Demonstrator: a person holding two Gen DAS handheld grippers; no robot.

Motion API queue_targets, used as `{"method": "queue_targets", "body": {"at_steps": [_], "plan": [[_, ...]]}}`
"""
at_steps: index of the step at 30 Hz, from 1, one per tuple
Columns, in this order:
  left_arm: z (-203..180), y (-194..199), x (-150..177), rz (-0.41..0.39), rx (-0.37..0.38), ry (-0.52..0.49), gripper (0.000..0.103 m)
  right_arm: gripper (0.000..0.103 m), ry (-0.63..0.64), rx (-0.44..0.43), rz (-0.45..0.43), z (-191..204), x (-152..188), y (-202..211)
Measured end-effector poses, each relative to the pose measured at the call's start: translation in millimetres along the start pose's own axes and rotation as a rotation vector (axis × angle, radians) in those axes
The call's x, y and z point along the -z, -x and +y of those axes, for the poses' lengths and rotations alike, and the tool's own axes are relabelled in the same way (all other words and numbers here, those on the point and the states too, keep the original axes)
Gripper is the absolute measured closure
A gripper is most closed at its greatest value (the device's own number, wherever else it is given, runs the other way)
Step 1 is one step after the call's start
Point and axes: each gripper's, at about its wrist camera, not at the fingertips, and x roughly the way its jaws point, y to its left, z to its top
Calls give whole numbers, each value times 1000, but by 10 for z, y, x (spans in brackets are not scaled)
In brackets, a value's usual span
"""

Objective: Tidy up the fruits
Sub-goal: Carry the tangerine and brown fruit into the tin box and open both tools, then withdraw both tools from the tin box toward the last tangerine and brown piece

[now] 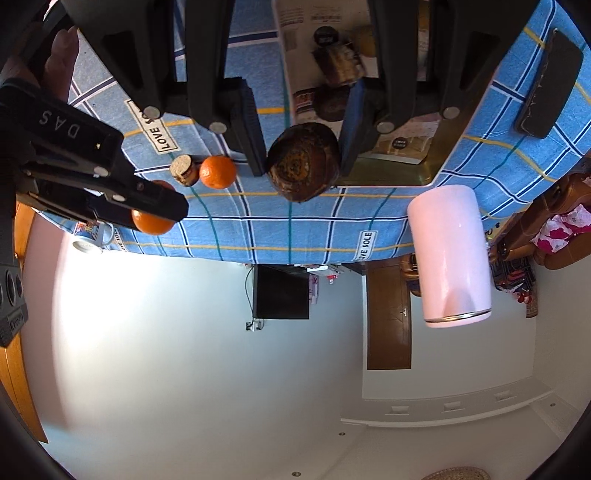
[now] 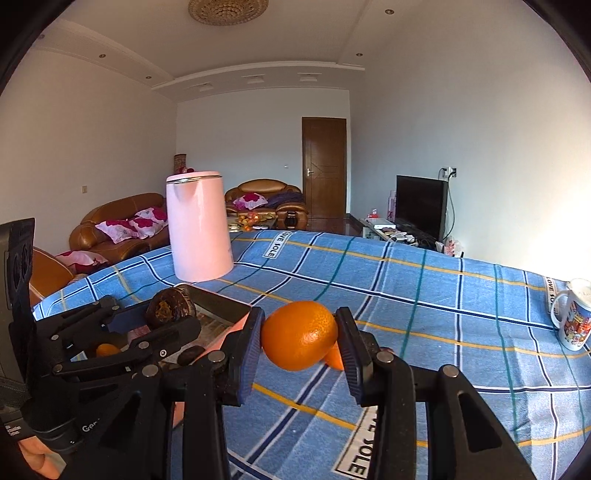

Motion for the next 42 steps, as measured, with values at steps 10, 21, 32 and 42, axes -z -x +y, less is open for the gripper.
{"method": "queue_targets", "body": {"at_steps": [10, 21, 32, 42], "plan": [[641, 137, 206, 52, -104, 57, 62, 62, 27, -179, 108, 589, -1, -482], [831, 104, 398, 111, -107, 64, 62, 61, 92, -223, 234, 1009, 132, -921], [684, 188, 215, 51, -128, 65, 25, 43, 49, -211, 251, 707, 115, -804], [-30, -42, -122, 51, -6, -6, 17, 43, -141, 120, 265, -640, 53, -608]]}}
